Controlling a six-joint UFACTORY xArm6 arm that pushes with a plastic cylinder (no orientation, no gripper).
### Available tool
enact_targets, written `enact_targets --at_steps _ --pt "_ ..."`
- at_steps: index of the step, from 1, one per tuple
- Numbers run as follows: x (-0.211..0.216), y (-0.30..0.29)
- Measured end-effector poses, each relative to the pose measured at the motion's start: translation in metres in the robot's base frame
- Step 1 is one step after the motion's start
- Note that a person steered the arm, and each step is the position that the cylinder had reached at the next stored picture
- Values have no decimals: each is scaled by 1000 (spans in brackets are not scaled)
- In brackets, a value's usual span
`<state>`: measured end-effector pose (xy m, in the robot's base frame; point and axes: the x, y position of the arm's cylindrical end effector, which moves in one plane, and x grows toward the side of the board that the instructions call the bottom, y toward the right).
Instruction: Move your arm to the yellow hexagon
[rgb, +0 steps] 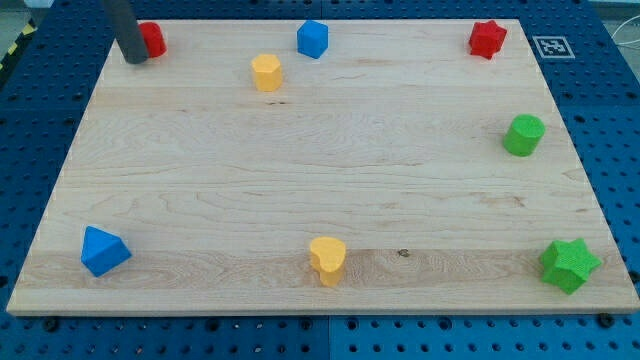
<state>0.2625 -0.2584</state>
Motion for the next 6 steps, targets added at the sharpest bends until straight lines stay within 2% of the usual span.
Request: enact_targets --at_steps 1,3,5,6 --pt "-24 0" --pt "-20 5" --pt "25 39" --pt "44 90"
